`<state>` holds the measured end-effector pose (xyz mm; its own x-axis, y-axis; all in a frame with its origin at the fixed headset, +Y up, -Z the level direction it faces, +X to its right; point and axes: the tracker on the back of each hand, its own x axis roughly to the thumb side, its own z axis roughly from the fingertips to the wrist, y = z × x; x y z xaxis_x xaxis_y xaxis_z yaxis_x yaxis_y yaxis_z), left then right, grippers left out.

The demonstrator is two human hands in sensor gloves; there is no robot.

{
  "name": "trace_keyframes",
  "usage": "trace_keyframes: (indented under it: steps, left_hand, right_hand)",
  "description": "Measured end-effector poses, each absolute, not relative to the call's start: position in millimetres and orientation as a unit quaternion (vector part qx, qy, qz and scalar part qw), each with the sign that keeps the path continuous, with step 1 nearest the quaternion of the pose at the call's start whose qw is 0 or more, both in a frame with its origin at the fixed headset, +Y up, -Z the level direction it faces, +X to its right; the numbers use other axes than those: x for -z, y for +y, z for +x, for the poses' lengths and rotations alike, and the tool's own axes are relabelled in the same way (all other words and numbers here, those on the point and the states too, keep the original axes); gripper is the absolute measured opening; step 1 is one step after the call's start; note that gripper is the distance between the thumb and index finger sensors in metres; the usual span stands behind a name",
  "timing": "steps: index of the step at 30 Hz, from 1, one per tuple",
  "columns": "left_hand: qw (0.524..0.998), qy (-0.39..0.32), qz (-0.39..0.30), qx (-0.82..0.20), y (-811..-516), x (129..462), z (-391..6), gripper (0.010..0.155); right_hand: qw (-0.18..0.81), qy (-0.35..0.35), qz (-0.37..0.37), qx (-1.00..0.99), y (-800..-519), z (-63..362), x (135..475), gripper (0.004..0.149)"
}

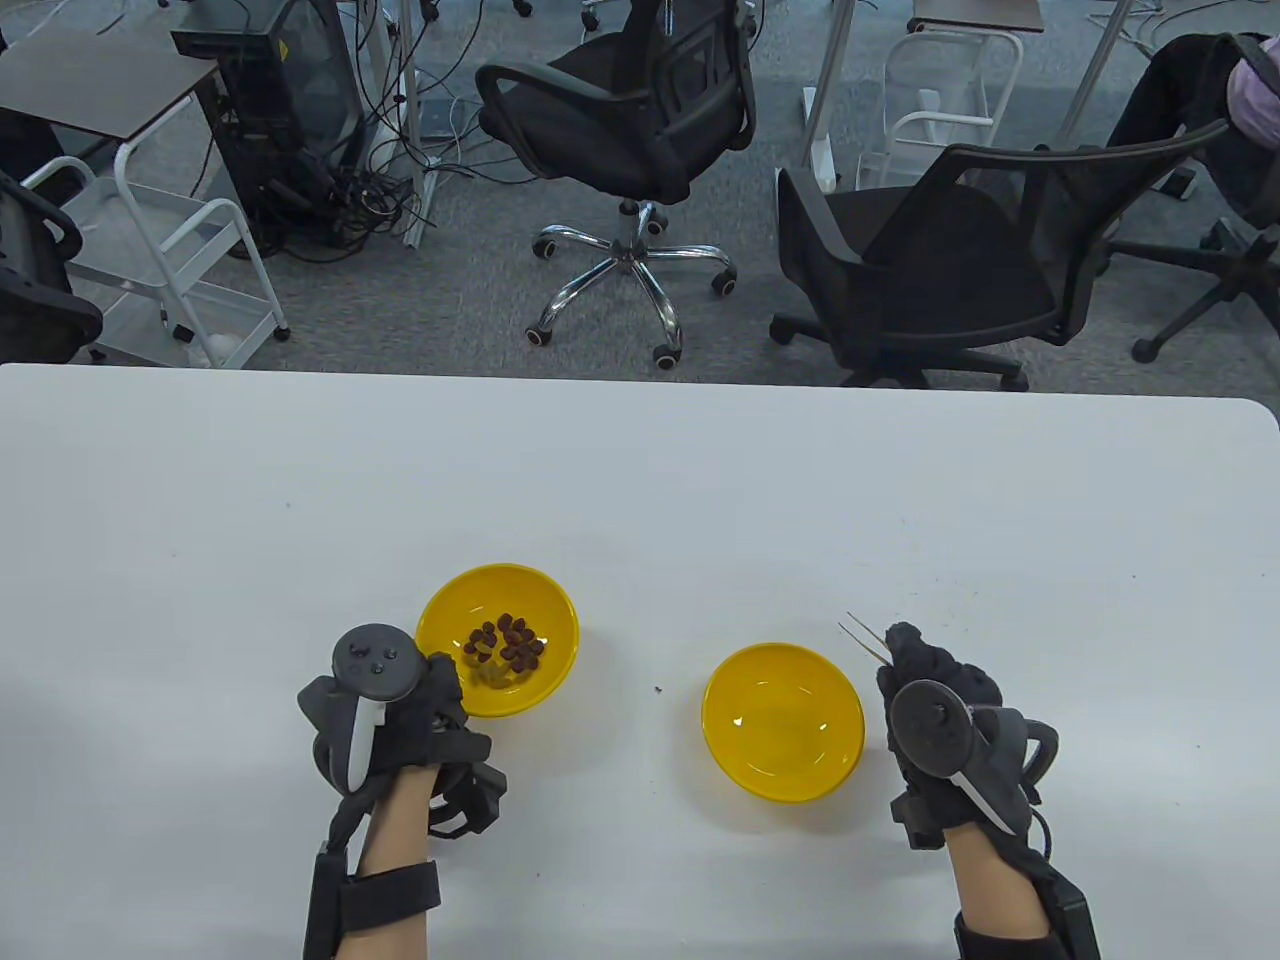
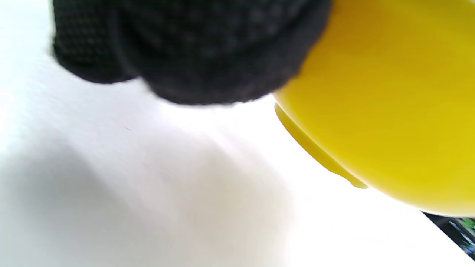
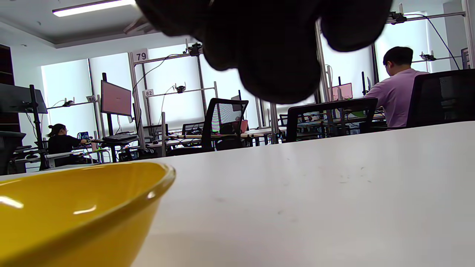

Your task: Pick raisins with tweezers into bowl

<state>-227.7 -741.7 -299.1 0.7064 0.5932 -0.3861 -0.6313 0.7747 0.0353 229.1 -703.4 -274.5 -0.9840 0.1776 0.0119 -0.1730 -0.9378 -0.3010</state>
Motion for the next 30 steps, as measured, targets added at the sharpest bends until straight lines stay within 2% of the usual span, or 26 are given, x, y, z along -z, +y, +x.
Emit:
trace_keyframes:
  steps: [7,14,23,30]
  left_hand:
    - [0.936,0.112,-0.057,-0.329,-729.8,288.8,-193.5,0.052]
    - [0.947,0.068,-0.059,-0.308,-725.8,279.1,-172.3,0.052]
    - [0.948,0.06,-0.065,-0.306,-724.9,277.0,-167.0,0.052]
    - [0.95,0.057,-0.071,-0.3,-725.0,277.1,-164.8,0.052]
  right_hand:
    - [0.094,-0.168,0.017,-0.981,-700.1,220.9,269.5,0.052]
    - [0.097,-0.174,0.036,-0.979,-696.4,208.8,265.0,0.054]
    - [0.105,-0.211,0.108,-0.966,-684.0,180.1,253.4,0.054]
    - [0.091,-0.189,0.169,-0.963,-676.7,143.1,251.2,0.05]
